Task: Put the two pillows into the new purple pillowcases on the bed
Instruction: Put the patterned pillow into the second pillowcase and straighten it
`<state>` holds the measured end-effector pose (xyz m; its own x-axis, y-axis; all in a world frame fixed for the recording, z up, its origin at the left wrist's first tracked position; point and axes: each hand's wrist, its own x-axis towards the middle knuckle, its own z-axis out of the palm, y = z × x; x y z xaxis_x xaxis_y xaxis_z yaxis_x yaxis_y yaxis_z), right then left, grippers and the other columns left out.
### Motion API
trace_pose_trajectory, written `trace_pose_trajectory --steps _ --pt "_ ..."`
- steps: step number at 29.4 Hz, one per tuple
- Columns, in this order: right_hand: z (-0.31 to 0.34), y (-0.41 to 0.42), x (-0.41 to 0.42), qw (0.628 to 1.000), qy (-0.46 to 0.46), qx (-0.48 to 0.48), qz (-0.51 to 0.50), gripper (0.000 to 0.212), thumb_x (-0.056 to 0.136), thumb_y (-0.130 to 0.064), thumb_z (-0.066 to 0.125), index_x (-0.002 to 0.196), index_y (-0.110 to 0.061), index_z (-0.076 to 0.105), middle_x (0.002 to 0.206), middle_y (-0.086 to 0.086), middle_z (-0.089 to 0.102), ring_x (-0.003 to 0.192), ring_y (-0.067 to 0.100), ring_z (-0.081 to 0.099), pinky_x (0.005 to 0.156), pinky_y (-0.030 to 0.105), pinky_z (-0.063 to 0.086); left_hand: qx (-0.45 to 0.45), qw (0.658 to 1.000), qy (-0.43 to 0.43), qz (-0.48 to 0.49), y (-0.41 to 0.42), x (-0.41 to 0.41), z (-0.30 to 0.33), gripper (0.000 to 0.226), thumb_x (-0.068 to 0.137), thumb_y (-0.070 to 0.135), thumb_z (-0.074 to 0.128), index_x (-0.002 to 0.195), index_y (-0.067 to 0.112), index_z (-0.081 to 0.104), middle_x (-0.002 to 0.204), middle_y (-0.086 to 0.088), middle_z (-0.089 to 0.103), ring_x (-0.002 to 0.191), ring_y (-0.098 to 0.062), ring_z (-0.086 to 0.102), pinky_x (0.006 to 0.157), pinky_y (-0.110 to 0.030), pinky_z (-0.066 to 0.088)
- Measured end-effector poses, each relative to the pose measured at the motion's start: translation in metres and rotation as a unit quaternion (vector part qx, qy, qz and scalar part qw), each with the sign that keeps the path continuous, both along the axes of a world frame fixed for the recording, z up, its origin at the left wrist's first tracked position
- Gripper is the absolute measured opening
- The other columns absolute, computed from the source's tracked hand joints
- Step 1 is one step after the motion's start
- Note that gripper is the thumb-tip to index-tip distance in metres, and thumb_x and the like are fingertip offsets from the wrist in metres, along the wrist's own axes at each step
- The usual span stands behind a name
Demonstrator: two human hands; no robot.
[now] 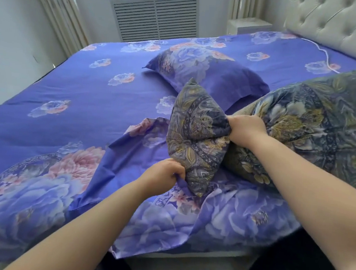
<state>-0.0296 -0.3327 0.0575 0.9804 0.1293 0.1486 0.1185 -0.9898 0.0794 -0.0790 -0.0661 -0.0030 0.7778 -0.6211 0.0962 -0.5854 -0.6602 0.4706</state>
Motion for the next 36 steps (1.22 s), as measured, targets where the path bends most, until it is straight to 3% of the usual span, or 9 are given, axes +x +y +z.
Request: trace_pose_trajectory --steps 6,11,16,19,23,28,31,34,36 --pt "-0.001 -0.002 0.021 0.996 0.022 0.052 -0.076 0.020 0.082 -0.031 0.046 0.097 -0.028 0.058 0.108 0.004 0.066 0.101 0.029 0.062 0.074 0.034 0.043 -0.090 0.995 0.048 0.022 -0.023 -0.012 0.021 0.029 0.070 -0.014 0.048 0.076 0.003 0.070 0.071 0.004 0.055 0.066 -0.005 0.046 0.067 -0.008 0.035" --pt "-0.006 0.005 -0.004 1.000 -0.018 0.017 0.006 0.025 0.082 -0.025 0.049 0.106 -0.024 0.058 0.106 0.005 0.067 0.100 0.029 0.063 0.072 0.032 0.041 -0.133 0.988 0.060 0.043 -0.022 0.010 0.022 0.023 0.063 0.008 0.040 0.067 0.021 0.059 0.063 0.011 0.051 0.059 -0.006 0.040 0.059 -0.017 0.035" --pt "-0.012 -0.012 -0.032 0.998 -0.018 0.012 0.056 0.011 0.080 -0.025 0.054 0.086 -0.020 0.062 0.096 0.003 0.071 0.095 0.028 0.064 0.071 0.031 0.038 -0.127 0.977 0.140 0.099 -0.005 0.025 0.022 0.014 0.066 0.015 0.044 0.064 0.023 0.056 0.060 0.006 0.051 0.054 -0.004 0.042 0.054 -0.023 0.035" --pt "-0.010 -0.013 -0.030 0.998 0.003 0.013 0.067 0.009 0.081 -0.029 0.053 0.081 -0.022 0.058 0.093 0.001 0.071 0.093 0.029 0.065 0.074 0.031 0.038 0.131 0.986 0.094 0.038 0.005 0.035 0.032 0.012 0.075 0.033 0.051 0.072 0.022 0.054 0.072 0.003 0.056 0.070 -0.018 0.051 0.063 -0.029 0.040" --pt "-0.007 -0.008 -0.028 0.997 0.012 0.006 0.082 0.008 0.080 -0.029 0.053 0.074 -0.024 0.052 0.088 0.000 0.070 0.088 0.029 0.065 0.068 0.028 0.034 0.505 0.859 -0.069 -0.055 0.028 0.055 0.044 0.027 0.081 0.045 0.057 0.097 0.026 0.065 0.094 0.000 0.065 0.097 -0.023 0.053 0.081 -0.031 0.038" --pt "-0.013 -0.007 -0.038 0.993 -0.007 -0.009 0.115 0.008 0.072 -0.025 0.055 0.068 -0.024 0.048 0.080 -0.003 0.069 0.083 0.025 0.065 0.066 0.027 0.026 0.559 0.786 -0.264 -0.010 0.029 0.107 0.071 0.027 0.084 0.038 0.056 0.108 0.027 0.063 0.115 0.010 0.059 0.129 -0.022 0.035 0.102 -0.035 0.028" --pt "-0.009 -0.002 -0.050 0.992 -0.002 -0.009 0.125 0.007 0.071 -0.024 0.055 0.071 -0.025 0.048 0.084 -0.002 0.069 0.087 0.024 0.064 0.068 0.028 0.026 0.479 0.807 -0.344 0.028 0.013 0.132 0.109 0.024 0.081 0.015 0.057 0.103 0.024 0.062 0.117 0.005 0.061 0.128 -0.024 0.042 0.101 -0.040 0.031" --pt "-0.001 0.001 -0.060 0.990 0.019 -0.038 0.132 0.010 0.070 -0.019 0.056 0.078 -0.024 0.051 0.091 -0.003 0.067 0.093 0.023 0.062 0.073 0.029 0.029 0.233 0.847 -0.478 0.005 -0.008 0.134 0.142 0.007 0.069 0.011 0.053 0.073 0.016 0.054 0.071 -0.003 0.063 0.071 -0.029 0.064 0.061 -0.033 0.044" --pt "0.005 0.006 -0.061 0.988 0.030 -0.063 0.140 0.013 0.071 -0.019 0.055 0.083 -0.022 0.059 0.091 -0.004 0.067 0.094 0.021 0.061 0.072 0.029 0.028 0.045 0.898 -0.438 0.028 -0.022 0.126 0.156 0.015 0.071 0.018 0.038 0.070 0.011 0.051 0.064 -0.008 0.058 0.057 -0.032 0.056 0.051 -0.033 0.039"
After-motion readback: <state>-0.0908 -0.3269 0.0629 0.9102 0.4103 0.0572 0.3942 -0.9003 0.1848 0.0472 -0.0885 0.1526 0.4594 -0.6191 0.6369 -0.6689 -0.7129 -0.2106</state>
